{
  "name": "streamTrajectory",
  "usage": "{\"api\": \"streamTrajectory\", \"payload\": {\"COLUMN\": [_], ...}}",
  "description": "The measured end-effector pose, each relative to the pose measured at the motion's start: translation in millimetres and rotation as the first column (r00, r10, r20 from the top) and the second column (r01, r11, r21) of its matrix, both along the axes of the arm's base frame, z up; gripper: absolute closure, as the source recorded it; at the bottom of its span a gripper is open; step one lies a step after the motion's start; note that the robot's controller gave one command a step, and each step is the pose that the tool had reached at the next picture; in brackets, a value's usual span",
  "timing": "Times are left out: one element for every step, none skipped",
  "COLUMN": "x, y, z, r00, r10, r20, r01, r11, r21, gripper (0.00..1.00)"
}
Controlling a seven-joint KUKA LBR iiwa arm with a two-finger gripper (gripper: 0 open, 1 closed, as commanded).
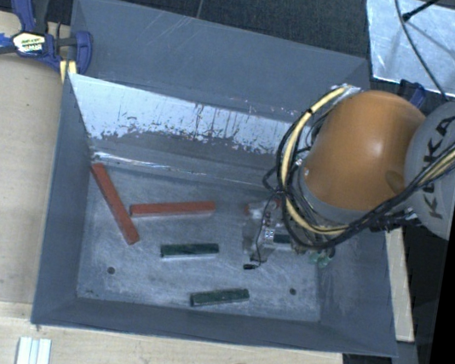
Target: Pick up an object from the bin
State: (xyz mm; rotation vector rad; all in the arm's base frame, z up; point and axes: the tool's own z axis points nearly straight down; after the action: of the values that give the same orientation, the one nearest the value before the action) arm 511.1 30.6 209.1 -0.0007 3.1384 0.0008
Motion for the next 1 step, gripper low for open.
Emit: {"api": "streamTrajectory", "payload": {"x": [0.0], "y": [0.0], "z": [0.0], "r00": [1.000], "r10": [-0.001], "r20": [0.000], "r01": [0.001], "r11": [1.000], "r21": [0.000], "gripper": [0.00]}}
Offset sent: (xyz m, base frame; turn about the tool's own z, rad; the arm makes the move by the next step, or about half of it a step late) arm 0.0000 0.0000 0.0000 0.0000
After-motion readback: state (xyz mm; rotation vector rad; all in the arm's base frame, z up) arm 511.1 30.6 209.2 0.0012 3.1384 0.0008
